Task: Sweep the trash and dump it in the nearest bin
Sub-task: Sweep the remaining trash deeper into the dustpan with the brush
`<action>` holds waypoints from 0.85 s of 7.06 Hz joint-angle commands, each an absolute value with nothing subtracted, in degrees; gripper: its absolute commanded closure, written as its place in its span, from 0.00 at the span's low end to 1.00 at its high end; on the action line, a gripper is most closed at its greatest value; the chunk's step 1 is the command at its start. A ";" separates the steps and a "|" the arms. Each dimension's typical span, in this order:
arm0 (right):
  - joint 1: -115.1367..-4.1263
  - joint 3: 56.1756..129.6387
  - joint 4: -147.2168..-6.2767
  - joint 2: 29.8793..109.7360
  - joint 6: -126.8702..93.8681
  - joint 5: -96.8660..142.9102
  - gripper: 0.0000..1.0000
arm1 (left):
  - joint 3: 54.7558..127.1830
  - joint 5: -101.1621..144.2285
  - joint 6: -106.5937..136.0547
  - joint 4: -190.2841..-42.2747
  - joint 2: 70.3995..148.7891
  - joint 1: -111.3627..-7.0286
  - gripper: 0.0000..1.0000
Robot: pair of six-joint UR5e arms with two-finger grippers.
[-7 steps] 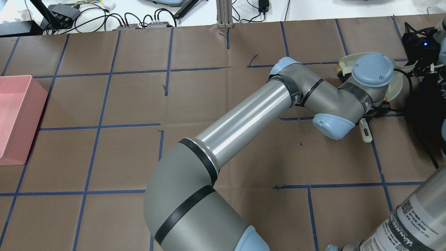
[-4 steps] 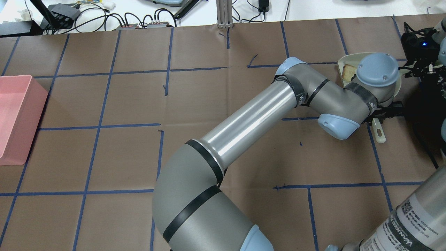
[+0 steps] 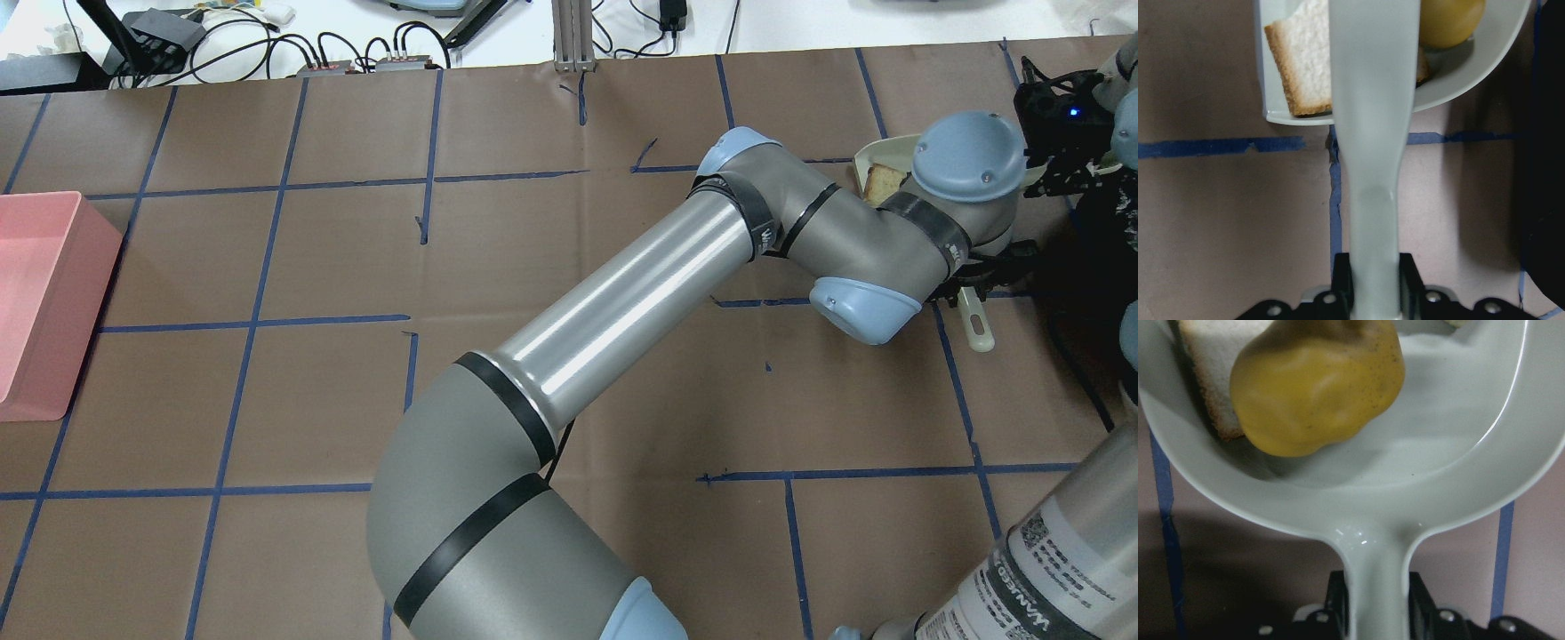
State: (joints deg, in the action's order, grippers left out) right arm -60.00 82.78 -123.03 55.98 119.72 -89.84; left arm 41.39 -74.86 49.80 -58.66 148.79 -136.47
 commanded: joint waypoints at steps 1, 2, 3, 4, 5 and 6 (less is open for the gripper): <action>-60.46 82.88 -122.96 55.99 119.62 -88.69 1.00 | 44.99 -82.75 49.66 -60.98 145.21 -135.28 1.00; -60.47 82.88 -122.52 55.99 119.18 -88.25 1.00 | 44.74 -83.14 49.48 -61.69 145.46 -133.26 1.00; -60.47 82.88 -121.82 56.07 118.92 -88.16 1.00 | 44.21 -82.97 49.48 -65.09 146.16 -132.81 1.00; -60.47 82.88 -121.82 56.07 118.92 -87.81 1.00 | 43.69 -82.97 49.22 -68.69 146.25 -132.54 1.00; -60.47 82.88 -121.64 56.07 118.92 -86.93 1.00 | 42.03 -82.97 49.04 -71.95 147.29 -132.37 1.00; -60.47 82.88 -121.38 56.07 118.92 -86.92 1.00 | 38.71 -82.79 48.96 -72.85 149.22 -132.36 1.00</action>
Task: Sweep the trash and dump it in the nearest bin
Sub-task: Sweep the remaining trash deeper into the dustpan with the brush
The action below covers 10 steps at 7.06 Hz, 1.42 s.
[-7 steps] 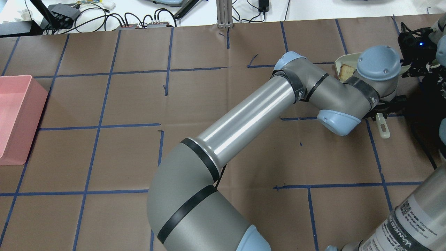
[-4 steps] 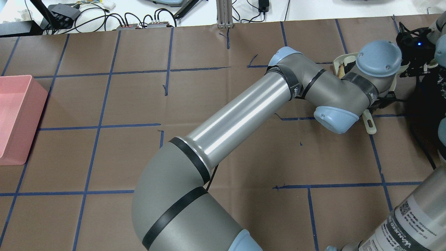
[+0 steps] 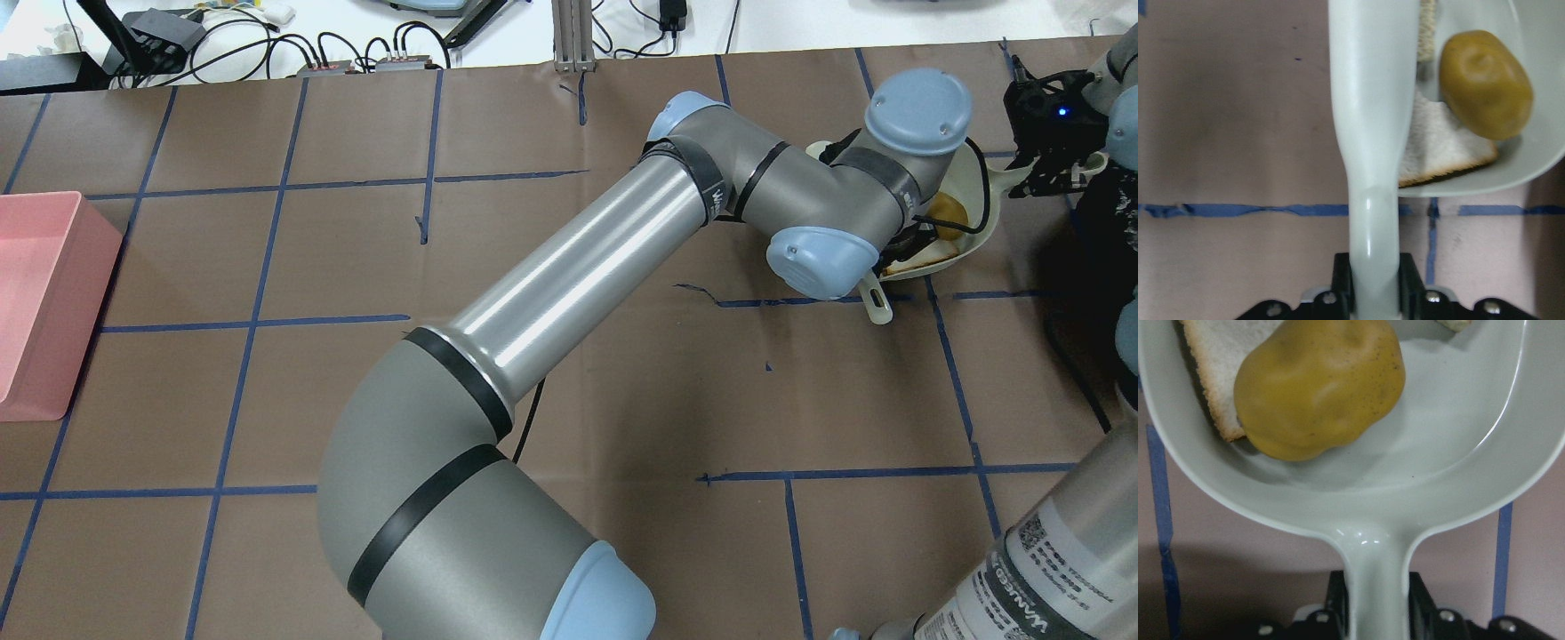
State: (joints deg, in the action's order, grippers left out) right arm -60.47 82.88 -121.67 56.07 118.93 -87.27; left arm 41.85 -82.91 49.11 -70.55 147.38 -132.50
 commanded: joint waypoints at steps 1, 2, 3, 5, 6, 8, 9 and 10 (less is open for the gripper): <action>-60.47 82.88 -121.38 56.16 118.83 -86.92 1.00 | 35.19 -82.62 48.87 -76.34 151.41 -132.36 1.00; -60.47 82.88 -121.29 56.34 118.83 -86.92 1.00 | 33.07 -82.18 48.78 -76.99 152.74 -132.36 1.00; -60.47 82.88 -121.29 56.34 118.83 -86.92 1.00 | 32.61 -81.22 48.87 -78.04 153.54 -132.45 1.00; -60.47 82.88 -121.20 56.16 118.83 -87.01 1.00 | 30.78 -78.68 49.22 -78.58 154.33 -132.71 1.00; -60.56 82.88 -121.20 56.16 118.83 -87.01 1.00 | 29.02 -73.53 48.96 -78.40 155.47 -132.71 1.00; -60.56 82.97 -120.94 56.16 118.74 -87.01 1.00 | 27.16 -70.68 42.66 -76.56 156.44 -132.89 1.00; -60.56 83.06 -120.94 56.16 118.74 -87.01 1.00 | 27.16 -67.97 42.19 -75.25 156.36 -132.89 1.00; -60.56 83.14 -120.85 56.16 118.74 -86.92 1.00 | 27.16 -67.33 42.10 -75.15 156.44 -132.89 1.00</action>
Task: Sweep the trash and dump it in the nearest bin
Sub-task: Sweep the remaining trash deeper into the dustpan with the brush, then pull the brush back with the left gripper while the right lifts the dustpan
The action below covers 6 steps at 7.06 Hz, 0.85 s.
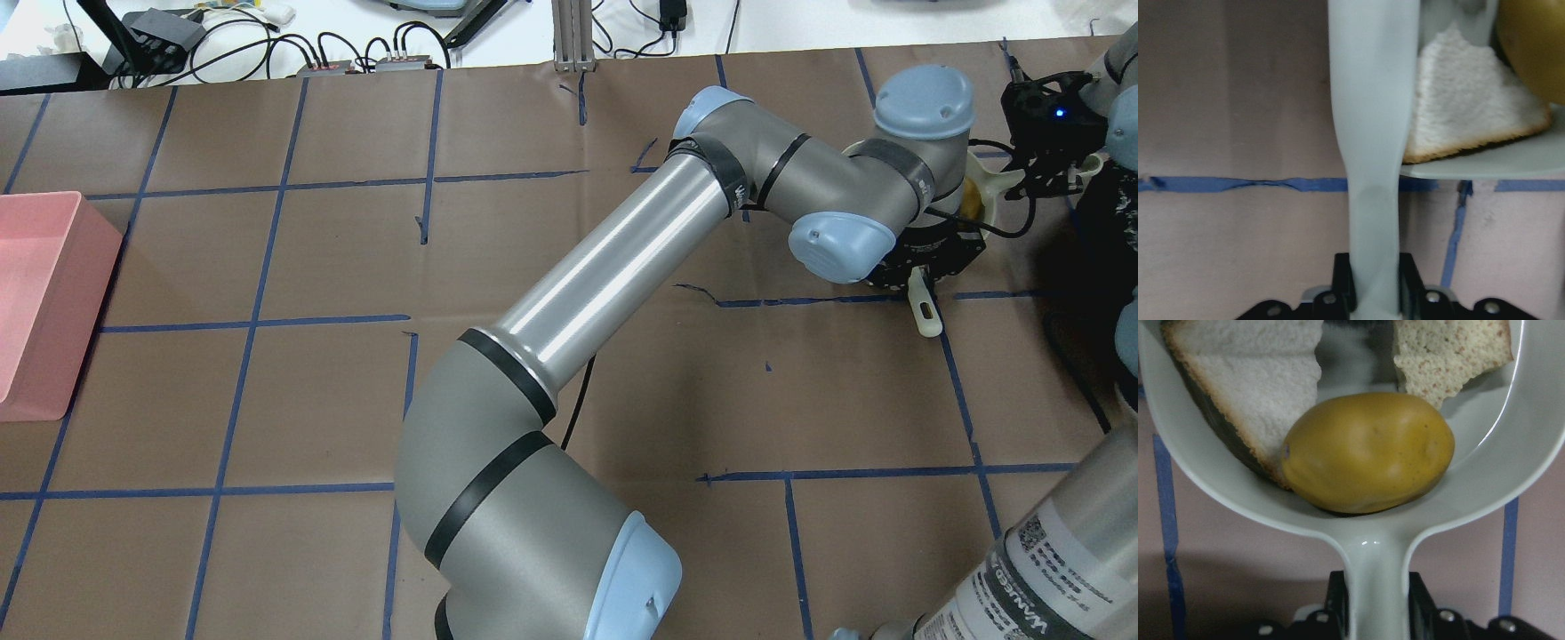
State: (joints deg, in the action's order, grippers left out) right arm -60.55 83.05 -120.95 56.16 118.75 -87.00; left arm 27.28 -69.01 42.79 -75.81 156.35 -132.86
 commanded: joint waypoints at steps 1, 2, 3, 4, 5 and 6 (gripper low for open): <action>-60.73 83.14 -120.85 56.16 118.74 -86.92 1.00 | 27.33 -67.41 41.06 -75.23 156.36 -132.80 1.00; -61.34 83.49 -120.94 56.16 118.57 -86.92 1.00 | 27.68 -67.93 39.83 -75.67 156.01 -132.72 1.00; -61.70 83.50 -120.85 56.16 117.78 -86.92 1.00 | 28.56 -68.46 39.73 -76.54 154.87 -132.54 1.00; -61.79 83.50 -120.94 56.16 117.77 -86.92 1.00 | 31.70 -71.16 39.73 -76.73 153.04 -132.54 1.00; -61.79 83.50 -120.94 56.16 117.77 -86.92 1.00 | 36.51 -73.37 39.73 -76.73 150.15 -132.45 1.00; -61.79 83.50 -120.94 56.16 117.77 -86.92 1.00 | 41.09 -73.91 39.81 -76.73 146.81 -132.10 1.00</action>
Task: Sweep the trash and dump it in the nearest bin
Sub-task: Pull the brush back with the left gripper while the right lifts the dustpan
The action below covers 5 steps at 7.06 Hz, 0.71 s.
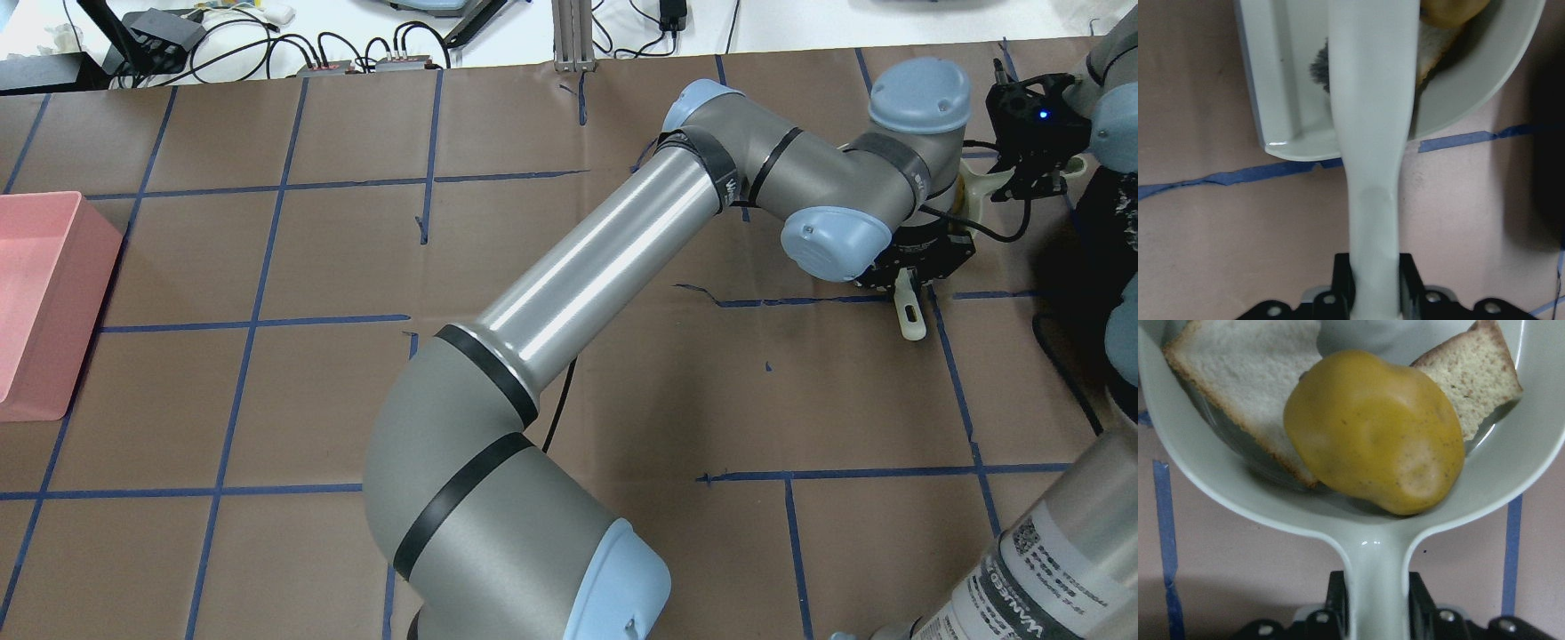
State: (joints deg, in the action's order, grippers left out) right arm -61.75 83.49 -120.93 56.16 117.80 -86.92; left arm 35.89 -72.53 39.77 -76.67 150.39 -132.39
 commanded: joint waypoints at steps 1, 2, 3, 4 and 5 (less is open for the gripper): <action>-61.79 83.50 -120.94 56.08 117.77 -86.92 1.00 | 45.40 -74.00 39.81 -76.73 143.56 -131.49 1.00; -61.87 83.50 -120.94 56.07 117.77 -86.92 1.00 | 49.70 -74.00 39.90 -76.82 140.39 -131.48 1.00; -61.79 83.58 -120.85 56.16 117.77 -86.92 1.00 | 54.53 -75.48 40.34 -76.90 136.79 -131.22 1.00; -61.87 83.58 -120.85 56.16 117.69 -86.84 1.00 | 59.54 -78.37 40.60 -77.25 133.10 -130.96 1.00; -61.87 83.50 -120.15 56.25 117.69 -86.75 1.00 | 64.98 -80.31 40.69 -77.26 129.06 -131.04 1.00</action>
